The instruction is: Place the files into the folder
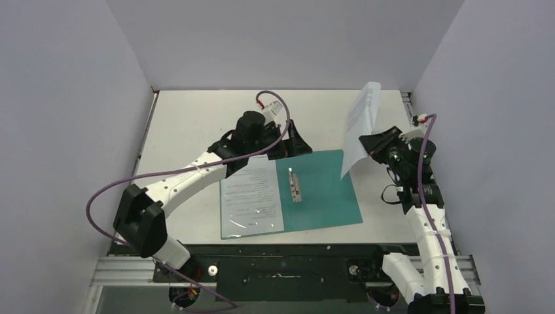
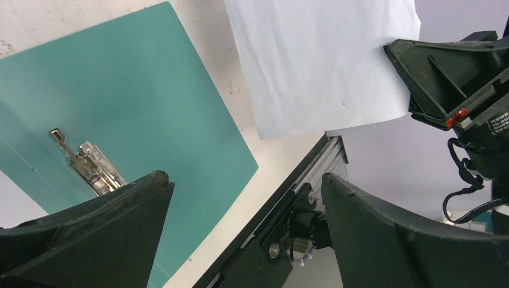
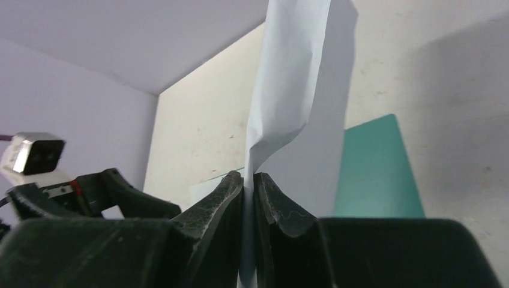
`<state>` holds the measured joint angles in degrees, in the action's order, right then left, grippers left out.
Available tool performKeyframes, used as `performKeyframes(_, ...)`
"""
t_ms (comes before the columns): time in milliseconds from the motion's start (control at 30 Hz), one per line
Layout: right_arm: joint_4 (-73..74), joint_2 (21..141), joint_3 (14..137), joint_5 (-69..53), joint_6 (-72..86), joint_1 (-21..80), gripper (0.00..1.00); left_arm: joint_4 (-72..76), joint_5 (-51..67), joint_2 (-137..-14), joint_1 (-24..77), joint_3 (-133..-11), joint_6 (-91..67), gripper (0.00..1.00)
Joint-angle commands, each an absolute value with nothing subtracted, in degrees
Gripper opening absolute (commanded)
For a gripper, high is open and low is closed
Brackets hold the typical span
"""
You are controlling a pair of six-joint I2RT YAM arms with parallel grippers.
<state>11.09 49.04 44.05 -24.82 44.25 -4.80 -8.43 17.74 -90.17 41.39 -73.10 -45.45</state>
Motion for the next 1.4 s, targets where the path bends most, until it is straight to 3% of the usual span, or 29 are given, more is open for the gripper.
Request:
performKeyframes(0,4.0,47.8,48.1,-25.7,47.7,1.8,0.14,4.6,22.5,-81.9,37.8,-65.7,-52.4,0.96)
performKeyframes(433,-10.2,50.1,51.9,-24.5,55.2,20.8,0.15,31.7,25.9,-66.9,28.6,-42.7,-68.7,0.97)
performKeyframes(933,-18.0,51.5,52.5,-22.9,57.6,35.6,0.15,55.8,25.6,-64.4,25.6,-31.4,-83.2,0.97)
performKeyframes(1133,-17.2,50.0,51.5,-23.1,57.3,36.5,0.15,65.7,26.1,-66.4,25.5,-29.0,-89.5,0.86)
performKeyframes(1267,-16.6,48.5,49.7,-23.0,57.1,36.5,0.15,70.3,27.3,-67.8,25.5,-29.4,-93.2,0.72)
performKeyframes(1367,-15.7,47.6,48.7,-23.0,56.6,36.4,0.15,70.9,27.8,-67.8,25.4,-29.3,-93.9,0.56)
